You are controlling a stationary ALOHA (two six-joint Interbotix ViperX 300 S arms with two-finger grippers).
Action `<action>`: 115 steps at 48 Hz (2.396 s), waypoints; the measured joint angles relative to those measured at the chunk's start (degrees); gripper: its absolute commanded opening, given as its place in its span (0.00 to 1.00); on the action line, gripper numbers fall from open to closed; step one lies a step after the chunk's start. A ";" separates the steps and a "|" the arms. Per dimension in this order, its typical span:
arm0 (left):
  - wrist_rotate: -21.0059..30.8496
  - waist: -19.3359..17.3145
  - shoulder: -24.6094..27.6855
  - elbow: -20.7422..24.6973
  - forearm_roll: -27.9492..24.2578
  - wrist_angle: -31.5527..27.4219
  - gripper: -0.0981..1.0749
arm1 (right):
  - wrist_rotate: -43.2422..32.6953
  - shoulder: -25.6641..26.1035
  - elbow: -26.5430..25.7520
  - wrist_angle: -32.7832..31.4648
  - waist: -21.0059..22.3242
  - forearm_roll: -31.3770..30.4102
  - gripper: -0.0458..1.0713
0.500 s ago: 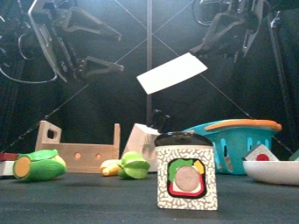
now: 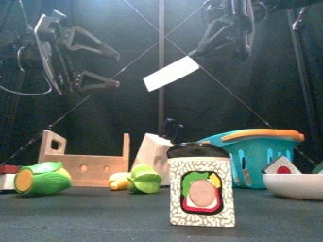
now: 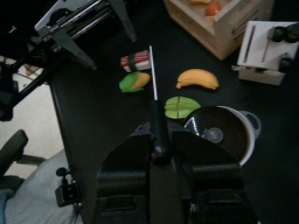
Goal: Place cleaver back in holder
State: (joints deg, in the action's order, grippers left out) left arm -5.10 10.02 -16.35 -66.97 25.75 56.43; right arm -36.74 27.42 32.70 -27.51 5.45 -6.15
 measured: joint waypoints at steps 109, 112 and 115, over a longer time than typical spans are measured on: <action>0.53 -10.20 -17.58 -5.54 -8.17 -11.43 0.96 | -4.92 -19.78 -17.31 -19.69 7.65 -10.28 0.48; 0.53 -10.20 -17.58 -5.63 -8.17 -11.43 0.96 | -4.92 -20.13 -17.31 -19.69 7.65 -10.28 0.48; 0.53 -10.20 -17.58 -5.63 -8.17 -11.43 0.96 | -4.92 -20.57 -17.49 -19.69 7.65 -10.28 0.48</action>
State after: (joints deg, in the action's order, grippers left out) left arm -4.57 -0.18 -33.93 -72.60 17.58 45.00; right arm -41.66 6.86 15.21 -47.20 13.10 -16.44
